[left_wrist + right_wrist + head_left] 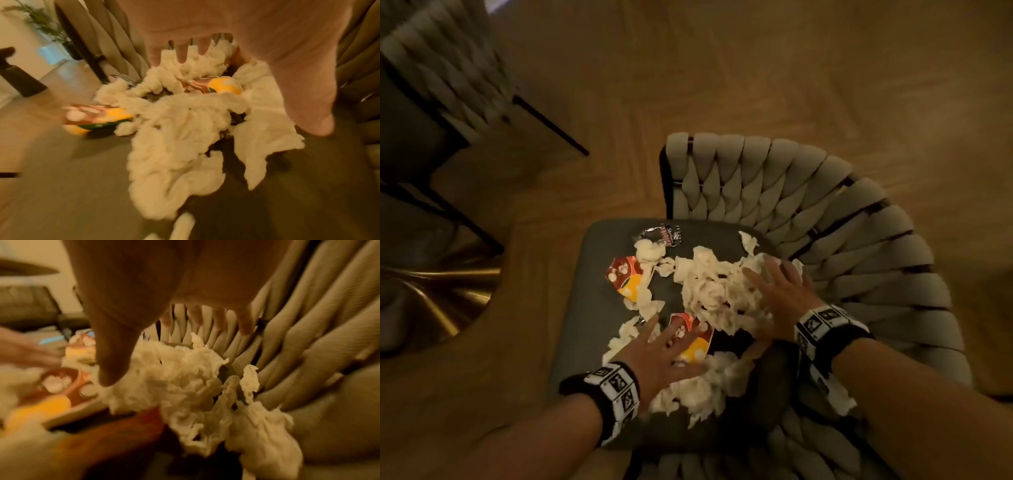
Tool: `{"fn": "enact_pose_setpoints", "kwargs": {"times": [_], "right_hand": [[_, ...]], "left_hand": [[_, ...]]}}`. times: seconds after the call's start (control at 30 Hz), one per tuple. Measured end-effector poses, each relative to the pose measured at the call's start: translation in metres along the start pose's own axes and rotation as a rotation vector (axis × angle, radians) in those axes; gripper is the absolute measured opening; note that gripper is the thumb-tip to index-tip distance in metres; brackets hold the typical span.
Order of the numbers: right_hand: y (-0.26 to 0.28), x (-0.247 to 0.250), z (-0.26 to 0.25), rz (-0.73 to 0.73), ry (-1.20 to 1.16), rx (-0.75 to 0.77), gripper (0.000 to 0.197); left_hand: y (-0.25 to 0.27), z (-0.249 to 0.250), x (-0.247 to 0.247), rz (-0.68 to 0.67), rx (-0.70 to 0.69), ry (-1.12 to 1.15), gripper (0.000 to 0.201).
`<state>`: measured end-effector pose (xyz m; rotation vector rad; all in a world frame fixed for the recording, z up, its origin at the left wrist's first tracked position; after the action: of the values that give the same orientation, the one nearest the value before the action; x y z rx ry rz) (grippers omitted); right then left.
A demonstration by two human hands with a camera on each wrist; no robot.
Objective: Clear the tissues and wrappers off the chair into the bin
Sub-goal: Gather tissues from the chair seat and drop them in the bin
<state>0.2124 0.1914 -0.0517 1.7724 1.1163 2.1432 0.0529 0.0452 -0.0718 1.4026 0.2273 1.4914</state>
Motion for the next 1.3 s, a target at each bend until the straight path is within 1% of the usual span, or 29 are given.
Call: {"fn": "enact_pose_setpoints", "kwargs": {"times": [0.07, 0.1, 0.17, 0.23, 0.27, 0.33, 0.4, 0.47, 0.53, 0.57, 0.63, 0.67, 0.73, 0.77, 0.87, 0.93, 1.0, 1.07, 1.1, 1.13, 1.2, 1.23, 1.3], "right_hand": [[-0.029, -0.002, -0.018, 0.065, 0.175, 0.127, 0.123], [-0.04, -0.002, -0.028, 0.08, 0.235, 0.187, 0.13], [-0.059, -0.008, -0.047, 0.061, 0.282, 0.289, 0.133], [-0.073, -0.019, -0.059, -0.011, 0.284, 0.331, 0.13], [-0.079, -0.025, -0.062, -0.06, 0.276, 0.331, 0.128], [-0.084, -0.029, -0.068, -0.118, 0.207, 0.334, 0.121], [-0.082, -0.029, -0.075, -0.134, 0.12, 0.373, 0.112], [-0.078, -0.023, -0.079, -0.114, -0.017, 0.385, 0.094], [-0.075, -0.011, -0.078, -0.059, -0.163, 0.349, 0.077], [-0.071, -0.001, -0.075, -0.027, -0.232, 0.314, 0.073], [-0.059, 0.018, -0.065, 0.064, -0.378, 0.246, 0.068], [-0.052, 0.027, -0.058, 0.131, -0.441, 0.225, 0.067], [-0.036, 0.044, -0.041, 0.274, -0.538, 0.184, 0.067], [-0.029, 0.047, -0.03, 0.316, -0.577, 0.148, 0.066], [-0.022, 0.034, 0.005, 0.35, -0.604, -0.001, 0.065], [-0.027, 0.01, 0.023, 0.309, -0.556, -0.105, 0.067], [-0.034, -0.024, 0.023, 0.186, -0.481, -0.155, 0.069], [-0.042, -0.06, 0.008, 0.027, -0.344, -0.137, 0.077], [-0.045, -0.073, -0.001, -0.04, -0.259, -0.128, 0.083], [-0.046, -0.082, -0.008, -0.083, -0.181, -0.124, 0.088], [-0.051, -0.086, -0.019, -0.113, -0.09, -0.111, 0.095], [-0.053, -0.086, -0.022, -0.121, -0.073, -0.098, 0.095], [-0.056, -0.084, -0.026, -0.128, -0.103, -0.07, 0.087]], "left_hand": [[-0.035, 0.006, -0.01, -0.007, -0.053, -0.021, 0.129], [-0.047, 0.01, -0.015, -0.024, -0.06, -0.027, 0.125], [-0.064, 0.016, -0.028, -0.017, -0.055, 0.001, 0.105], [-0.072, 0.019, -0.037, 0.023, -0.051, 0.001, 0.089], [-0.072, 0.019, -0.039, 0.025, -0.034, -0.008, 0.083], [-0.072, 0.019, -0.043, 0.051, -0.048, 0.01, 0.073], [-0.066, 0.018, -0.039, 0.089, -0.057, 0.032, 0.068], [-0.061, 0.014, -0.032, 0.143, -0.06, 0.053, 0.067], [-0.053, 0.015, -0.021, 0.211, -0.09, 0.04, 0.067], [-0.05, 0.016, -0.017, 0.235, -0.112, 0.018, 0.068], [-0.041, 0.021, -0.003, 0.339, -0.168, 0.022, 0.073], [-0.035, 0.021, 0.005, 0.395, -0.176, 0.039, 0.076], [-0.019, 0.018, 0.021, 0.506, -0.155, 0.106, 0.079], [-0.008, 0.015, 0.029, 0.562, -0.14, 0.149, 0.079], [0.026, 0.004, 0.039, 0.665, -0.088, 0.261, 0.075], [0.045, -0.014, 0.034, 0.695, 0.007, 0.301, 0.069], [0.056, -0.041, 0.015, 0.656, 0.183, 0.343, 0.065], [0.059, -0.07, -0.014, 0.538, 0.395, 0.389, 0.065], [0.058, -0.08, -0.032, 0.458, 0.474, 0.418, 0.067], [0.055, -0.086, -0.053, 0.382, 0.522, 0.461, 0.072], [0.045, -0.087, -0.084, 0.256, 0.554, 0.537, 0.084], [0.039, -0.085, -0.091, 0.232, 0.549, 0.561, 0.085], [0.028, -0.089, -0.095, 0.259, 0.536, 0.601, 0.075]]}}
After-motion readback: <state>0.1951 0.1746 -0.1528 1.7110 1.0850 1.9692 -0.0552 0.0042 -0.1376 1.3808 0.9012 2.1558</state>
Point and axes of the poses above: each hand's wrist, its own y-axis away from the middle knuckle, its own x-axis out of the back of the hand, z = x × y, the point moved 10 cm from there along -y, towards the middle knuckle, and after that the axes turned 11 degrees about y, right-handed, at the moved point
